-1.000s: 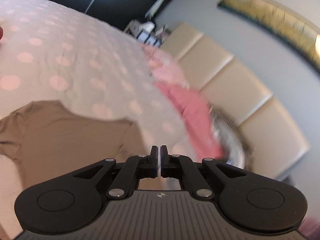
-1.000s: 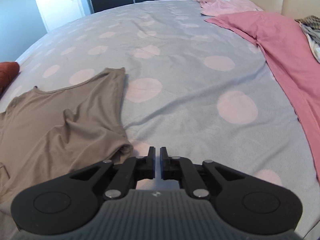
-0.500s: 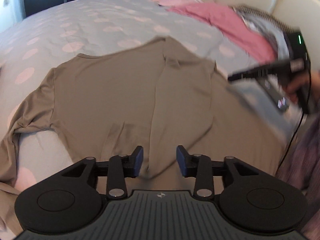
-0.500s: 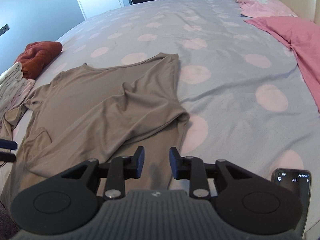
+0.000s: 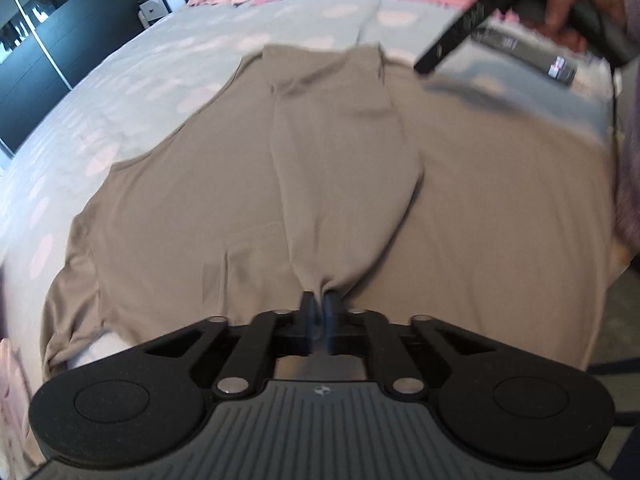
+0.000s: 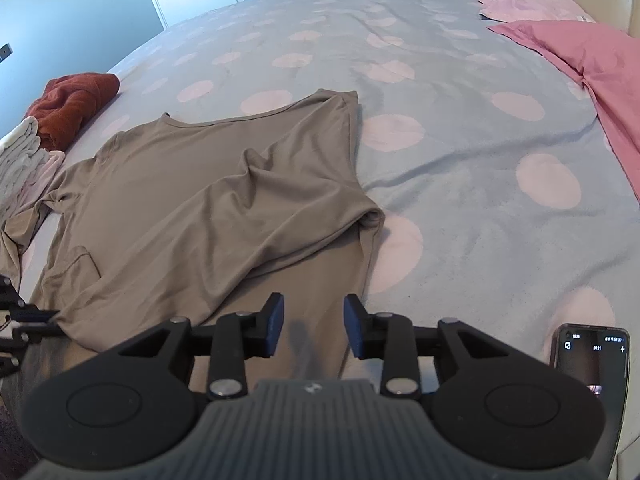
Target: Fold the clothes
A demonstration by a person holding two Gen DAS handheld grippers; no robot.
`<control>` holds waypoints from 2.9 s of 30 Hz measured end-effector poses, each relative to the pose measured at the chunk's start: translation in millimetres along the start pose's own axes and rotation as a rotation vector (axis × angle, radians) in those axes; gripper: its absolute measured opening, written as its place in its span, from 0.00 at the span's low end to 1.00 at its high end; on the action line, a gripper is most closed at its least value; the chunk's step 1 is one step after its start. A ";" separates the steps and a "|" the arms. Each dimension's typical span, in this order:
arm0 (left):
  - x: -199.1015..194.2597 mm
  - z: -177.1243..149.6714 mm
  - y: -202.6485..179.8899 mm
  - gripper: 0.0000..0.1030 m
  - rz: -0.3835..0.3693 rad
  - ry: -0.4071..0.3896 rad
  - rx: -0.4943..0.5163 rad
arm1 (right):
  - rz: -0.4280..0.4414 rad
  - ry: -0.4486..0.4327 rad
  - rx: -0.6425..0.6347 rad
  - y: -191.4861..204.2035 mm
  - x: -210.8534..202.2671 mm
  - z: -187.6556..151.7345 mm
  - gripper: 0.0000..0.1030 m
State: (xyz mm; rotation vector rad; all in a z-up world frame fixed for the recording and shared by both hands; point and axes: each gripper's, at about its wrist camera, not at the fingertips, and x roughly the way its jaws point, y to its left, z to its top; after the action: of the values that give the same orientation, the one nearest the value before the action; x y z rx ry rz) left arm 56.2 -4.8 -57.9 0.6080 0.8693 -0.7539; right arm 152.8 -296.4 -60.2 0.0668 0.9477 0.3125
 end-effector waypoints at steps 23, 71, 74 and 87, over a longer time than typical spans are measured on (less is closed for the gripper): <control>0.8 -10.5 117.5 0.18 -0.036 0.024 -0.702 | 0.015 0.031 -0.049 11.5 12.8 4.4 0.37; -63.4 25.7 -143.0 0.02 -0.202 -0.096 0.085 | 0.418 0.216 0.469 60.6 -66.7 -100.3 0.46; -63.7 25.8 -150.9 0.02 -0.206 -0.101 0.101 | 0.409 0.218 0.461 65.0 -68.4 -105.0 0.20; -67.0 82.0 -92.5 0.20 -0.283 -0.081 0.078 | 0.334 0.241 0.381 51.0 -101.3 -118.3 0.03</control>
State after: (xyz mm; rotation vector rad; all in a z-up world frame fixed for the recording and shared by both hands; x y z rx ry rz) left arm -8.7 -97.9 25.2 0.5250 0.8631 -1.0654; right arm -9.6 -286.7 -39.7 0.5510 1.2281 0.4506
